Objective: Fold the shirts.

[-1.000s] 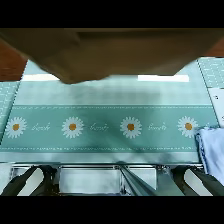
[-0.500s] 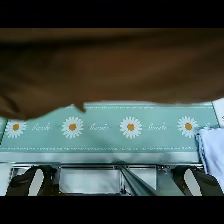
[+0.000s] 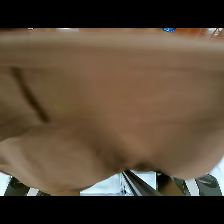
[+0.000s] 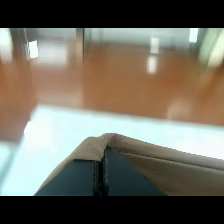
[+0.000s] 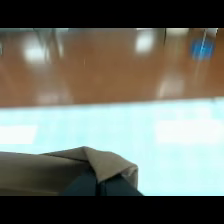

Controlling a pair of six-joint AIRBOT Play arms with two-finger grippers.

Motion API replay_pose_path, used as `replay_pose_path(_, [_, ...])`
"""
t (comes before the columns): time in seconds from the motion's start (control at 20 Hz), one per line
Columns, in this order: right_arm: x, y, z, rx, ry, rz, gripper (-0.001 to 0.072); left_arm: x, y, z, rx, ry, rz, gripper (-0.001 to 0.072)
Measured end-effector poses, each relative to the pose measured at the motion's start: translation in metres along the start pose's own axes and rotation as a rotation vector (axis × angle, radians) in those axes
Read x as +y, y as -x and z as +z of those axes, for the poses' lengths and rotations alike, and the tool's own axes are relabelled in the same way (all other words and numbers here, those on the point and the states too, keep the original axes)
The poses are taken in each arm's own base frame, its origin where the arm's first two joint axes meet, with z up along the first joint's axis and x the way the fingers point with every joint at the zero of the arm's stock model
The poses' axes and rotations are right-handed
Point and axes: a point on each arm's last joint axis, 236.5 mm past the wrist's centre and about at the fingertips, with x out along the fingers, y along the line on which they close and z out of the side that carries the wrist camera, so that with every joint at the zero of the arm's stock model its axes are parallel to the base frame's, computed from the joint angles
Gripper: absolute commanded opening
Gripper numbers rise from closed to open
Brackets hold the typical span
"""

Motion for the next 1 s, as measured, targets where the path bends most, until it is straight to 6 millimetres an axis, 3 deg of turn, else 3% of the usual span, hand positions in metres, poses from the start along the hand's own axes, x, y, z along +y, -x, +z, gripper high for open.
replay_pose_path(0.1, [-0.013, -0.043, -0.036, 0.144, -0.046, 0.025, 0.0021, -0.001, -0.052, -0.048, 0.171, 0.023, -0.015, 0.0021])
replay_pose_path(0.25, [-0.036, -0.110, -0.074, 0.278, -0.110, 0.054, 0.0021, -0.008, -0.131, -0.108, 0.349, 0.074, -0.059, 0.0021])
replay_pose_path(0.55, [-0.080, -0.258, -0.125, 0.443, -0.260, 0.126, 0.0021, -0.027, -0.282, -0.192, 0.546, 0.193, -0.141, 0.0020])
replay_pose_path(0.8, [-0.097, -0.368, -0.156, 0.505, -0.356, 0.182, 0.0021, -0.033, -0.383, -0.237, 0.644, 0.295, -0.140, 0.0020])
replay_pose_path(1.0, [-0.104, -0.437, -0.160, 0.499, -0.387, 0.184, 0.0021, -0.038, -0.437, -0.250, 0.683, 0.396, -0.123, 0.0020])
